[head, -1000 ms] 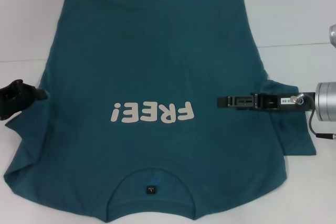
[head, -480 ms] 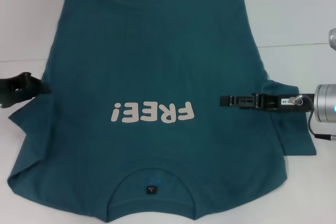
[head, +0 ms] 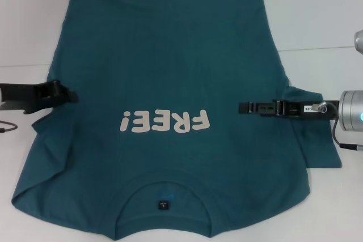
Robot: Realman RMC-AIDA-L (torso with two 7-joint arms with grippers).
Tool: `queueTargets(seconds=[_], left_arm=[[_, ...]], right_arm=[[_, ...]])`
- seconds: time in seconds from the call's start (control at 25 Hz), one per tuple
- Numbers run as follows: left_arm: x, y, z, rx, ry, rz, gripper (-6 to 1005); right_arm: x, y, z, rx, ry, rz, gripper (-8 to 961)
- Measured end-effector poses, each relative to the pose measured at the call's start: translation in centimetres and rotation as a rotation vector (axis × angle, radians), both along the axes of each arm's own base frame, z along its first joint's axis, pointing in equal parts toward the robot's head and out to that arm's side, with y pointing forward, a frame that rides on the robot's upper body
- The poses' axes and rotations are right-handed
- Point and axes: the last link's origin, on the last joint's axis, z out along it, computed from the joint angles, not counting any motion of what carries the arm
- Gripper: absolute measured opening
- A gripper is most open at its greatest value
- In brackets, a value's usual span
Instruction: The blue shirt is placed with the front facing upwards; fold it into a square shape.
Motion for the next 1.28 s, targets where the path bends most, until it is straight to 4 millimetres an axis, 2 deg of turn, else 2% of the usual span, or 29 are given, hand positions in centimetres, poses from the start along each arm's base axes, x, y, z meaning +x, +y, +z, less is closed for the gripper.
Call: queueTargets(seconds=[0.28, 0.52, 0.72, 0.84, 1.04, 1.28], left_arm=[[0.9, 0.4, -1.0, -0.044, 0.062, -0.019, 71], [1.5, 0.5, -1.2, -0.049, 0.068, -0.041, 232], [-0.3, 0.5, 0.1, 0.011, 0.042, 0.098, 453], [-1.6, 0.3, 0.9, 0.052, 0.016, 0.187, 690], [-2.8, 0.2, 1.3, 0.098, 0.006, 0.236, 707], [-3.7, 0.4, 0.5, 0.133, 0.026, 0.263, 727]], right_arm=[[0.0, 0.0, 0.0, 0.0, -0.003, 0.004, 927], [0.0, 0.0, 0.0, 0.002, -0.001, 0.003, 927], [0.1, 0.0, 0.0, 0.003, -0.004, 0.003, 927], [0.2, 0.1, 0.0, 0.009, -0.011, 0.0, 927], [0.2, 0.2, 0.1, 0.013, -0.016, -0.002, 927], [0.1, 0.2, 0.0, 0.013, -0.016, 0.0, 928]])
